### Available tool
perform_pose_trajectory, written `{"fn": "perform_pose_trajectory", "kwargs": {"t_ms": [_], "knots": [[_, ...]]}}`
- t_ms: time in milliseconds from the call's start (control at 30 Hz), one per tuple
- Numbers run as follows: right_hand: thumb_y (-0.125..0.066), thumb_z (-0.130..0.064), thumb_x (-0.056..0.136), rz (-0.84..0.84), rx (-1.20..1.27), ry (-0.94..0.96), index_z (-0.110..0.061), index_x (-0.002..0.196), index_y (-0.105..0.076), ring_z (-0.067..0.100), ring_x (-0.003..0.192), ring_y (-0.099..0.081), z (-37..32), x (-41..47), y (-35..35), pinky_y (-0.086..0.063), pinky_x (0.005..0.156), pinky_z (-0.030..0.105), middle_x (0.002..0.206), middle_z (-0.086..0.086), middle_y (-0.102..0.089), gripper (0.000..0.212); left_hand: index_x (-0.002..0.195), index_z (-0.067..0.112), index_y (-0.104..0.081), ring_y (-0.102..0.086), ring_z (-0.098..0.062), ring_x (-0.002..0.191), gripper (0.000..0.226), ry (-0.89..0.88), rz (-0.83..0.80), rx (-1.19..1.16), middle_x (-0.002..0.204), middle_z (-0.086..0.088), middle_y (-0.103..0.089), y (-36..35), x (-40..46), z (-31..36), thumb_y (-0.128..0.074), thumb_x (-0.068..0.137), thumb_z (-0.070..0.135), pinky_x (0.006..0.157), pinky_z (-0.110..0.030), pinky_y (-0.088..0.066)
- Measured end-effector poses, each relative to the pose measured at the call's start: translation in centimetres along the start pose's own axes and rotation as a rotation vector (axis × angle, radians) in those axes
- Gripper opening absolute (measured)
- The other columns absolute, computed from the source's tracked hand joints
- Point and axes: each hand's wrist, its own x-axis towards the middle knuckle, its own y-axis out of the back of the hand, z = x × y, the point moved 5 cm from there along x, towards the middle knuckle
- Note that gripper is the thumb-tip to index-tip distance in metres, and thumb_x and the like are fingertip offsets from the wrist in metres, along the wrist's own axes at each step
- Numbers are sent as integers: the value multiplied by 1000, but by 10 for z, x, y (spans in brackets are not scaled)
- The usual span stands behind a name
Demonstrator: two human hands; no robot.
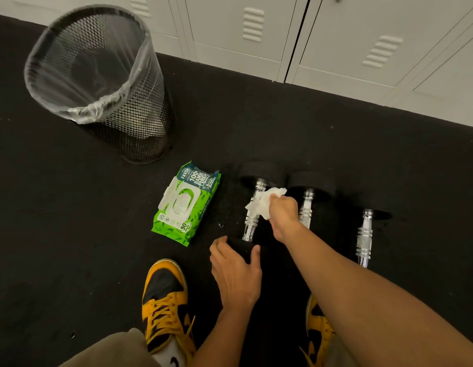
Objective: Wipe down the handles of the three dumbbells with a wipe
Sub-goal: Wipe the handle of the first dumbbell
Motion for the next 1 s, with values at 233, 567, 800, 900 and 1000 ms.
{"fn": "perform_pose_trajectory", "kwargs": {"t_ms": [233,567,800,900,1000], "knots": [[-47,-20,102,55,-55,32,-3,129,-53,21,96,-56,-7,11,-9,-46,79,31,114,11,-60,32,137,12,-35,-42,-23,123,75,-40,30,11,136,-4,-36,-2,1,-5,-63,84,57,101,-45,-43],[-48,-19,103,111,-271,105,-4,133,-54,28,118,-58,-19,16,-14,-45,82,29,130,15,-58,34,136,12,-37,-39,-24,125,77,-18,48,-40,136,-5,-37,-8,0,-7,-68,81,55,101,-45,-41],[-56,-22,99,105,-441,218,-4,95,-65,20,83,-53,-18,20,-20,-41,71,25,127,18,-57,21,137,12,-35,-37,-24,128,78,-15,54,-76,138,-4,-36,-9,-1,-9,-71,81,52,104,-47,-39],[-56,-20,99,103,-512,251,-10,79,-59,21,86,-54,-13,16,-18,-39,71,23,125,17,-57,23,139,11,-34,-37,-25,131,79,-17,39,-54,140,-5,-36,-10,-1,-10,-68,82,54,105,-49,-38],[-58,-19,99,98,-523,271,-9,89,-65,20,95,-54,-7,14,-14,-38,74,20,128,14,-56,16,140,11,-33,-36,-27,132,80,-4,27,-46,141,-6,-35,-11,-1,-10,-66,82,56,105,-51,-38]]}}
